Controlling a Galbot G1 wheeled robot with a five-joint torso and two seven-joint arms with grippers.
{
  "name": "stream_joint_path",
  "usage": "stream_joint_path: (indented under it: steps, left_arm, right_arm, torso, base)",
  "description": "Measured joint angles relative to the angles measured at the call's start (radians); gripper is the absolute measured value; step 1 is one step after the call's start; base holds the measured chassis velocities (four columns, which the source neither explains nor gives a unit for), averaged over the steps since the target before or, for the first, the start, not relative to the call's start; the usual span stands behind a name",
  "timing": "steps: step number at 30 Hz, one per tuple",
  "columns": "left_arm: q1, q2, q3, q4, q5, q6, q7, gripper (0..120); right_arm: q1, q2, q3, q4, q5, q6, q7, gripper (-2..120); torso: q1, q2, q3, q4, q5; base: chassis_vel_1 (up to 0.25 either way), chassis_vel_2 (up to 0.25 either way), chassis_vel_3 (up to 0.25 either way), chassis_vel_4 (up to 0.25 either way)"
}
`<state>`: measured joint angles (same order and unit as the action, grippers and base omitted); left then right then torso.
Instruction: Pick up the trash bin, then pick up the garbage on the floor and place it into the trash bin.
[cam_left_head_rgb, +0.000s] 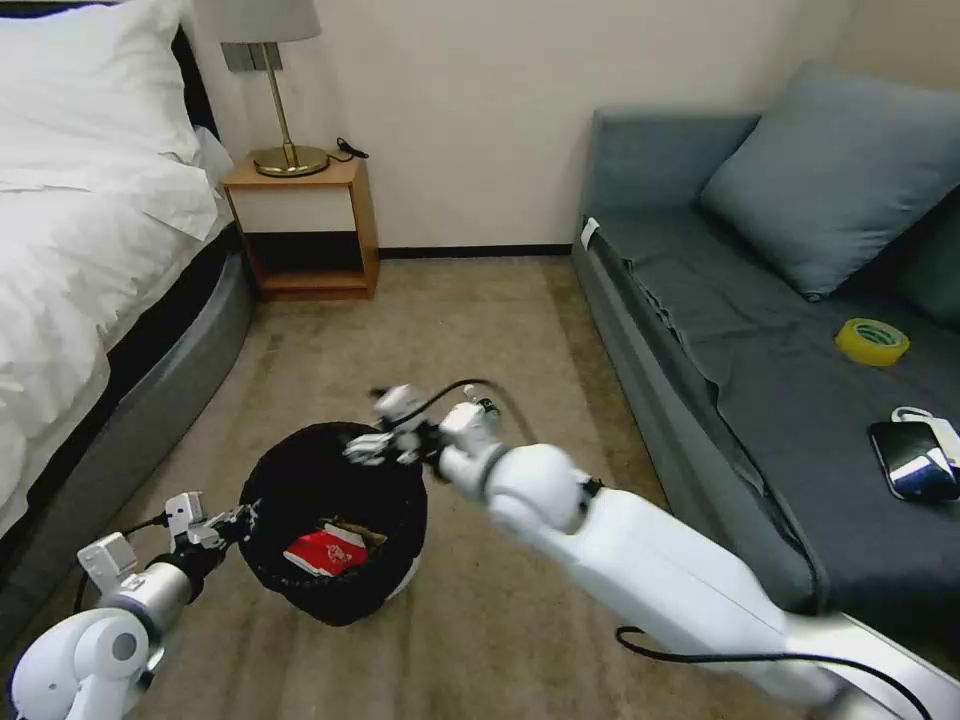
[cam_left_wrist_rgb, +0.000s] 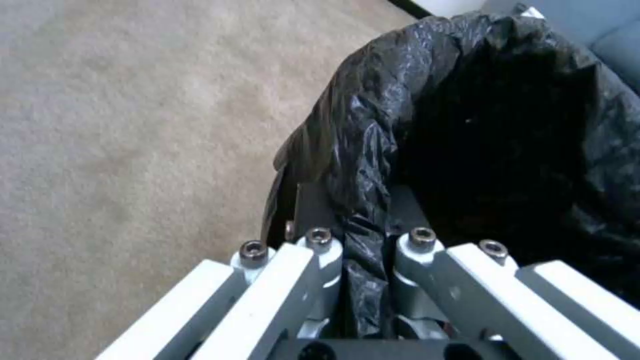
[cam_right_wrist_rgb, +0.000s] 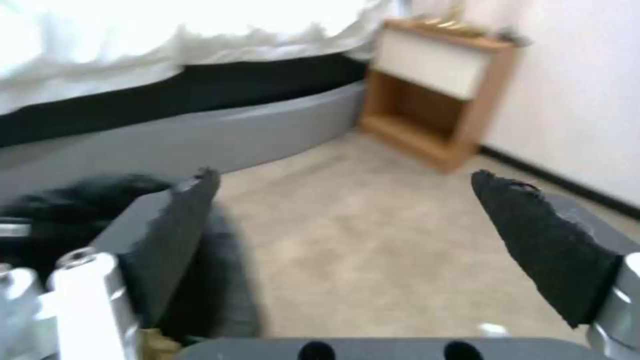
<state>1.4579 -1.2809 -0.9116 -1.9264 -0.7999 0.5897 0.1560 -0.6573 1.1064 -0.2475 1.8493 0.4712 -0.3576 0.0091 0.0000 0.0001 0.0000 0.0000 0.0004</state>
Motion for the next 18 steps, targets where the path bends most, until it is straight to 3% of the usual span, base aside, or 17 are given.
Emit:
stream_joint_path:
  steps: [5,6,13,18]
  left_arm:
    - [0.002,-0.023,0.001,-0.019,0.028,-0.010,-0.012,4]
    - [0.002,-0.027,0.000,-0.027,0.030,-0.011,-0.015,4]
    - [-0.002,-0.031,0.000,-0.035,0.035,-0.011,-0.015,4]
    - [-0.003,-0.049,0.000,-0.041,0.047,-0.010,-0.017,4]
  right_arm:
    - [-0.183,-0.062,0.209,0.067,-0.107,0.040,-0.062,100]
    - [-0.266,-0.077,0.291,0.101,-0.175,0.054,-0.079,100]
    - [-0.427,-0.117,0.423,0.177,-0.254,0.081,-0.065,100]
    - [-0.520,-0.091,0.516,0.217,-0.278,0.098,-0.055,100]
  torso:
    - [0.000,0.000,0.000,-0.0002,0.0000]
    - [0.000,0.000,0.000,-0.0001,0.0001]
    - [0.000,0.000,0.000,-0.0004,0.0000]
    - [0.000,0.000,0.000,-0.0001,-0.0003]
  base:
    - [0.000,0.000,0.000,0.000]
    - [0.000,0.000,0.000,0.000]
    - [0.000,0.000,0.000,0.000]
    - [0.000,0.000,0.000,0.000]
